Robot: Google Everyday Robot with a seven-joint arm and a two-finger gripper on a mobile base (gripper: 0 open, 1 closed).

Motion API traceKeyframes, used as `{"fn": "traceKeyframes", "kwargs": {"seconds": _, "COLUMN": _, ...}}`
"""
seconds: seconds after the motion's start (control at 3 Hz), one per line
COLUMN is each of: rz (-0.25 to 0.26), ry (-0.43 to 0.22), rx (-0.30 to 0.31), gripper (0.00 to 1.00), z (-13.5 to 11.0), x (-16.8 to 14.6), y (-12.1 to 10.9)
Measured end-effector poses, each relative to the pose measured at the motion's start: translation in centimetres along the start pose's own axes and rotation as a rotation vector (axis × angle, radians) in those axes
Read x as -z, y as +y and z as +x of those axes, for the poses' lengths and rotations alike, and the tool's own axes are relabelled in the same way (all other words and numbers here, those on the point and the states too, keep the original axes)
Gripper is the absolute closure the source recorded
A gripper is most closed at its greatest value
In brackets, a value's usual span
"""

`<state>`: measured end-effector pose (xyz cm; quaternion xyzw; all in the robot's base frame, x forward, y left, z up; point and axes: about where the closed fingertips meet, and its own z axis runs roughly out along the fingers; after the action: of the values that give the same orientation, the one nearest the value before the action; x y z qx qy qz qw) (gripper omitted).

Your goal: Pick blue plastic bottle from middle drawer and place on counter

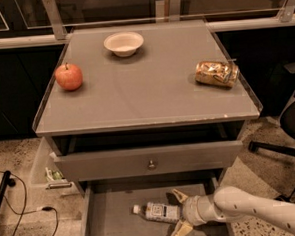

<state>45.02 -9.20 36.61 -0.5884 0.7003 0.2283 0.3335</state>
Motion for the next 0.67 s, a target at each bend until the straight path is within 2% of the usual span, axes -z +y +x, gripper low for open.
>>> {"fn": "traceKeyframes", "kwargs": {"seconds": 0.33, "rz": 0.0, "ry": 0.0, "rx": 0.0, "gripper": 0.18, "z": 0.02, "x": -0.02, "y": 0.0}}
{"fn": "traceKeyframes", "kwargs": {"seconds": 0.67, "rz": 0.0, "ry": 0.0, "rx": 0.0, "gripper": 0.42, "z": 0.01, "x": -0.02, "y": 0.0}}
